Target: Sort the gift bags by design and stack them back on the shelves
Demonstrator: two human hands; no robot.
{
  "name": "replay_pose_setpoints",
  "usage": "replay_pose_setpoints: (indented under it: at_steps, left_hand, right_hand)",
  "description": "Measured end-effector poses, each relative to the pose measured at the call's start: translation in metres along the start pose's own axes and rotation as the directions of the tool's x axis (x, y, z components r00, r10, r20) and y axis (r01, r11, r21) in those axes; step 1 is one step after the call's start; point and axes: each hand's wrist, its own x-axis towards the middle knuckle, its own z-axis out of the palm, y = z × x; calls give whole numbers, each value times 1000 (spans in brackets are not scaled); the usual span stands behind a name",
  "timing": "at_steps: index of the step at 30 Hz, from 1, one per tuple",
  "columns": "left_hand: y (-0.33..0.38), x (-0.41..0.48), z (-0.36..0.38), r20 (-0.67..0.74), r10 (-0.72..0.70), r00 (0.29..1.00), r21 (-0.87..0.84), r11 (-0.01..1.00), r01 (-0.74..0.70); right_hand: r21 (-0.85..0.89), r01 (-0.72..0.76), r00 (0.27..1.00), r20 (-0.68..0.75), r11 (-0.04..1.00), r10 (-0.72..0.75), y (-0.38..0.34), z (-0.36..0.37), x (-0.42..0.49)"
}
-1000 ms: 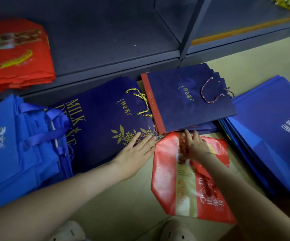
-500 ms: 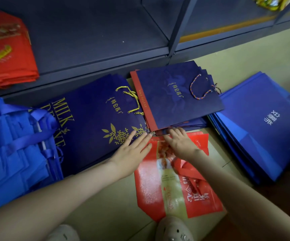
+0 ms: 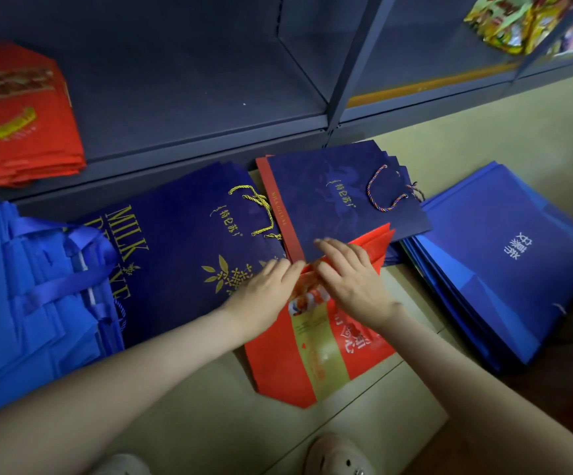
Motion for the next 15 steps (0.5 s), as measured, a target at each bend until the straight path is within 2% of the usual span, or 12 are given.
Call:
replay_pose_setpoints:
  at_steps: [4,8,10,12,15]
  left_hand:
    - [-3,0,-16,-163,96,982,-32,994,-103]
    - [-12,5,-52,-269,92,959,-2,995,-96]
    - [-17,8,-70,-390,69,918,77,996,-42]
    - [-23,13,-87,-543,2,840,132,988,83]
    - [-29,18,-110,-659,-78,748,169,954,248]
  right_hand:
    - [64,-55,998,-20,996,56,9,-7,15]
    - [32,-46,997,63,998,44,27,-22,27]
    - [31,-32,998,55,999,30,32,-34,41]
    - [49,-68,997,27,996,67,34,-51,61]
    - [181,-303,948,-45,935,316,35,-82,93]
